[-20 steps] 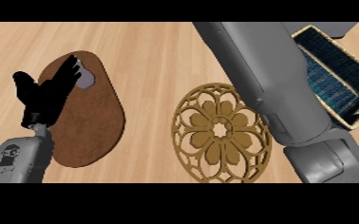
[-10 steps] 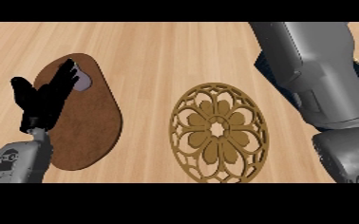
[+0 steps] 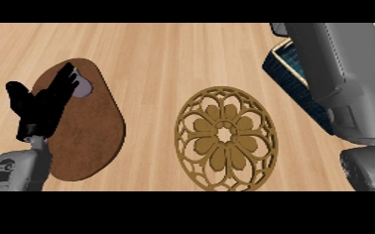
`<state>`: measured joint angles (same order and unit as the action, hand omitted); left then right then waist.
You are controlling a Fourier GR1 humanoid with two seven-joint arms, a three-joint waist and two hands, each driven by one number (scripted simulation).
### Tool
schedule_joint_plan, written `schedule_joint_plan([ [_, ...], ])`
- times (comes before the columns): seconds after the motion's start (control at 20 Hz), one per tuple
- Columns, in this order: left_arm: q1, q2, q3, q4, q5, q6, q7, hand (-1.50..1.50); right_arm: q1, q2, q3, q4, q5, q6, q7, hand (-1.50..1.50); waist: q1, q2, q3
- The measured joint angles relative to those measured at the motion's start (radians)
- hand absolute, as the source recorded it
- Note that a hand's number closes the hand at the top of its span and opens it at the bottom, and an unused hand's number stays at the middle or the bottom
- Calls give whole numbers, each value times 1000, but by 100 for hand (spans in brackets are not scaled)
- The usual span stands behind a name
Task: Pick the sweet potato from the placemat and place it in the basket
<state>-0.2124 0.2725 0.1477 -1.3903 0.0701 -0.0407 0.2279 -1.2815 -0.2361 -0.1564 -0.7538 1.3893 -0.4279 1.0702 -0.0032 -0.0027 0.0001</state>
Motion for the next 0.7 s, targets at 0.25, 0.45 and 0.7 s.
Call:
schedule_joint_plan([
  [0.25, 3, 1, 2, -12, -5, 0, 12, 0, 109, -3, -26, -81, -19, -29, -33, 150, 1, 0, 0],
  [0.45, 5, -6, -1, -14, -9, 2, 8, 0, 196, -30, -55, -129, 9, -71, -37, -150, -1, 1, 0],
  [0.7, 3, -2, 3, -7, -8, -8, 6, 0, 265, -39, -115, -160, 14, -110, -39, -150, 3, 3, 0],
])
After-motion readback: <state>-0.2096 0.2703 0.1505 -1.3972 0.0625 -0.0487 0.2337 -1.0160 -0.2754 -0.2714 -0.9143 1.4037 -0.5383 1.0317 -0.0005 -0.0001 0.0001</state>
